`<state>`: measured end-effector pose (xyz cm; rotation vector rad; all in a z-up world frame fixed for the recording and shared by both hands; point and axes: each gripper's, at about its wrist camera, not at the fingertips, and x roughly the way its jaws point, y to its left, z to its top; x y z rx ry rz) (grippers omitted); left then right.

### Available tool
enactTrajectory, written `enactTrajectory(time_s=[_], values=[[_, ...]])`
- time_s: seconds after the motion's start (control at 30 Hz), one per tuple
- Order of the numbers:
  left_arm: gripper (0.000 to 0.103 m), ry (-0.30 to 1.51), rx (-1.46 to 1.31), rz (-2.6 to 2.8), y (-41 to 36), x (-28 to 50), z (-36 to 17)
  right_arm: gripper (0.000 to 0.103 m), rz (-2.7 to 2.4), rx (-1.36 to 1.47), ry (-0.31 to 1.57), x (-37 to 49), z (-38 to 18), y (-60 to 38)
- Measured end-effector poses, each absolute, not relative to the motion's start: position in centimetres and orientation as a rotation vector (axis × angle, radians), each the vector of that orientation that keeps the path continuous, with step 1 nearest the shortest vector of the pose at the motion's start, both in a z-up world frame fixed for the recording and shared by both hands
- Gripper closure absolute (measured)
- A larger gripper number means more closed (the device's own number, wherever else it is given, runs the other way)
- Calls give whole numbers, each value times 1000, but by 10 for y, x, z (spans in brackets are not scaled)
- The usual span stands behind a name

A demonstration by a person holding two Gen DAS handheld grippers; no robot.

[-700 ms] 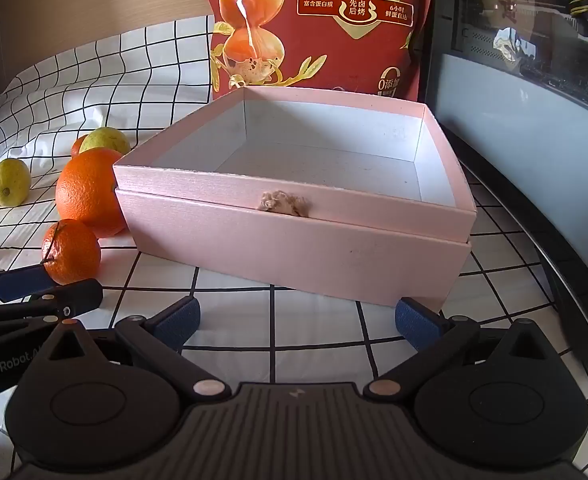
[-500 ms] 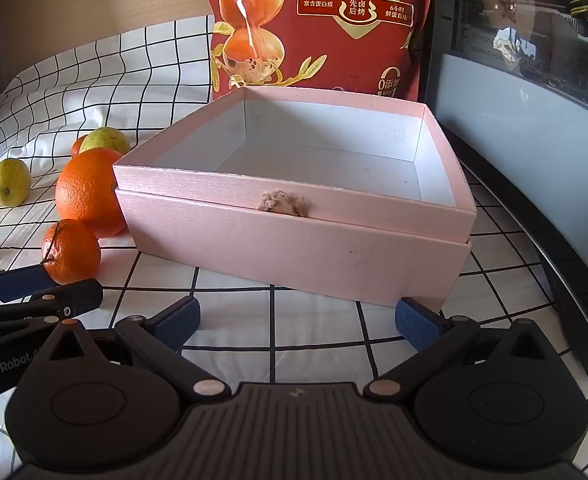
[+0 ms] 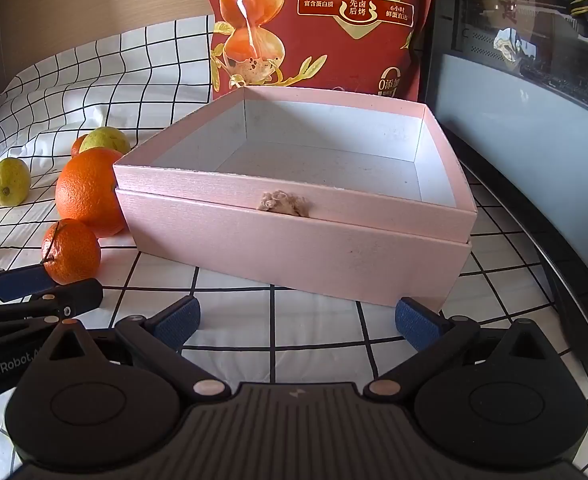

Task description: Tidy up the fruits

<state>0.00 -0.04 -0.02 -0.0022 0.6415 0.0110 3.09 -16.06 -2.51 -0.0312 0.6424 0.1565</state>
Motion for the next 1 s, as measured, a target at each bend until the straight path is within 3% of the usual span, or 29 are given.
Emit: enactTrajectory(time_s=[1.0], values=[[54, 641, -2, 11, 0, 0, 0, 0, 158, -50, 637, 31, -25, -159]])
